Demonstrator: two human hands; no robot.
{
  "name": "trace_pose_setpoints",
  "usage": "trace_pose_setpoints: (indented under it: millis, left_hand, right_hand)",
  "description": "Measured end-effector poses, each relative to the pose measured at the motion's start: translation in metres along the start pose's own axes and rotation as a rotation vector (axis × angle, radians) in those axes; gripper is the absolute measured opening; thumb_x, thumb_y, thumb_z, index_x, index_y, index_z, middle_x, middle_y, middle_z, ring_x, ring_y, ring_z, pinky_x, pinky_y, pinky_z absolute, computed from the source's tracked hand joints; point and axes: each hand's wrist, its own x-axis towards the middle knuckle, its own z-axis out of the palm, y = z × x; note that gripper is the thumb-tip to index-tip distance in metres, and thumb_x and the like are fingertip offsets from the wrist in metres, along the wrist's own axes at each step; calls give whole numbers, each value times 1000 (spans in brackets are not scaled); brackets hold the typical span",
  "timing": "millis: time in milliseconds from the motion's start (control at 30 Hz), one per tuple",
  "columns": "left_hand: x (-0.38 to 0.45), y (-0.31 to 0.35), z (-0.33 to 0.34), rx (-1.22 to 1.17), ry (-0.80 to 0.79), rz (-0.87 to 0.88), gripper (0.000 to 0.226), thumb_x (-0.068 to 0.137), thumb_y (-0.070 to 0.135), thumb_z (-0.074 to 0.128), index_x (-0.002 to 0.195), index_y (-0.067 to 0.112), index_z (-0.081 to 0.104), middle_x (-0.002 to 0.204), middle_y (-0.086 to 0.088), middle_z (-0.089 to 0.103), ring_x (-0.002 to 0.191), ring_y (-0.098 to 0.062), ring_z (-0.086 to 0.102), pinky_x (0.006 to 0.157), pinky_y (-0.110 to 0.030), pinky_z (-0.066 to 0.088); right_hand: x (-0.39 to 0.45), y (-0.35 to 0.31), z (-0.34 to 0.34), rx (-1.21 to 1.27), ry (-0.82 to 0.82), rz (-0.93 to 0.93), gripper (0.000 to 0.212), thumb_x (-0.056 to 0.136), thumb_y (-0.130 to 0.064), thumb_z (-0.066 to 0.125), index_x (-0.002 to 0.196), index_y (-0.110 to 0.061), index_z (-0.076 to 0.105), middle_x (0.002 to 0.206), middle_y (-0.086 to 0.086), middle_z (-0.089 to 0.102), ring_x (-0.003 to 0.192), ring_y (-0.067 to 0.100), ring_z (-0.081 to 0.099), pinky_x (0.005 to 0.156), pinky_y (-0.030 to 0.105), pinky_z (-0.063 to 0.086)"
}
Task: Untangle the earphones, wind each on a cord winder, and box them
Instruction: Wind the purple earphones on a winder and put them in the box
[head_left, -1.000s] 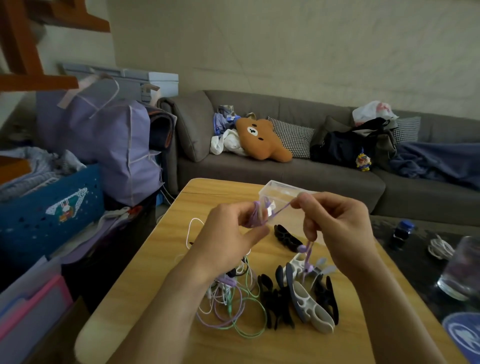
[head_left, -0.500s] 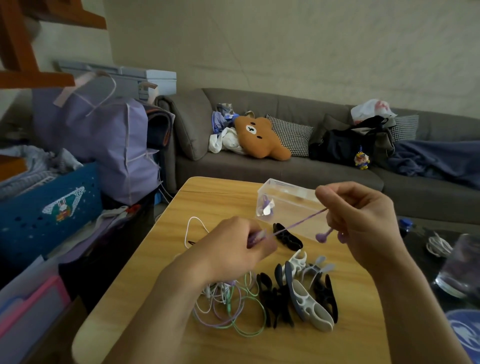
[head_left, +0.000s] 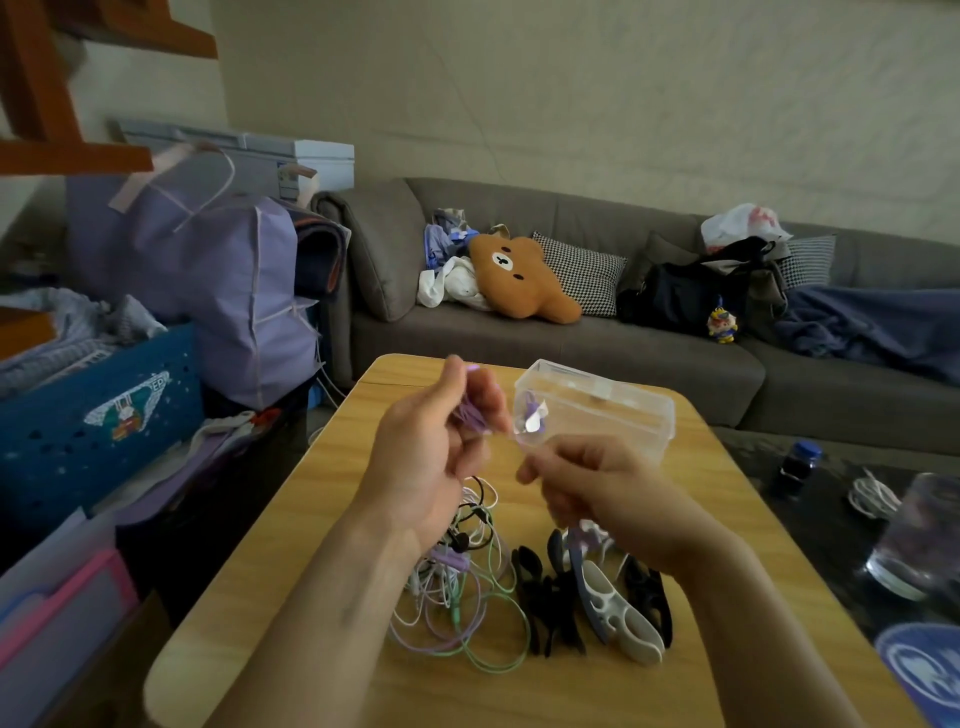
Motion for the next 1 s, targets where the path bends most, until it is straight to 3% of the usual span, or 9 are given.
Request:
trace_pose_setpoints:
  millis: [133,233,333,400,500,600,700,867,1000]
  left_hand:
    - [5,-3,-8,288,107,156,25,106,18,44,111,7,65,99,-7,74,87,-17,73,43,-14,34]
    - [9,-11,-17,803,75,355,25,106,21,42,125,18,58,112,9,68,102,1,66,76,-10,50]
    - [6,-18,-18,1042,-24,337,14,107,20,37,111,29,46,101,16,54,89,16,53,77,-2,40]
    - [3,-20,-16,1178,-98,266,13,108,23,32,103,20,44,94,6,49,80,4,51,68,-8,38]
    - [-1,-20,-16,1308,-175,162,36,108,35,27,98,12,53,109,-5,62,100,-15,58,87,-28,47]
    - [-6,-14,-11,1153,-229,66,49,107,40,30,87,11,65,79,-5,69,72,-19,64,74,-40,52]
    - [-6,-14,-4,980,-246,-9,55,104,39,38,56,17,53,56,-7,53,54,-21,46,60,-39,40]
    - [0,-11,0,681,27,26,54,98,22,47,45,16,48,48,-7,43,48,-18,40,50,-27,35]
    - [1,-11,-2,469,152,-20,50,95,22,48,47,9,47,44,-10,43,35,-17,31,38,-23,26]
  right_hand:
    - [4,-8,21,-169,-36,-69,25,105,-22,50,93,-9,68,58,-1,55,56,21,55,57,26,49]
    - [4,-11,22,-194,-32,-93,23,103,-19,52,107,-7,71,65,-1,62,61,16,60,60,21,50]
    - [0,-12,19,-186,-103,-38,24,102,-19,55,115,-11,73,68,-5,64,58,12,60,61,23,50]
    - [-3,-14,17,-222,-96,-28,23,101,-23,57,112,-12,75,69,-5,64,57,14,57,61,28,49]
    - [-4,-19,7,-311,65,-32,18,98,-24,61,107,-20,77,72,-3,68,59,11,56,61,27,51]
    - [-7,-21,-3,-197,212,-79,13,94,-23,67,100,-24,77,75,-2,72,62,13,57,62,26,51]
    - [-5,-17,0,-92,271,-136,11,93,-25,68,96,-20,77,69,-3,70,61,16,57,62,30,49]
    - [1,-9,12,-174,277,-228,17,96,-29,63,101,-20,76,71,12,67,57,11,56,60,29,49]
    - [6,-7,36,-202,249,-259,21,101,-31,55,102,-27,76,71,-7,67,62,6,61,63,25,52]
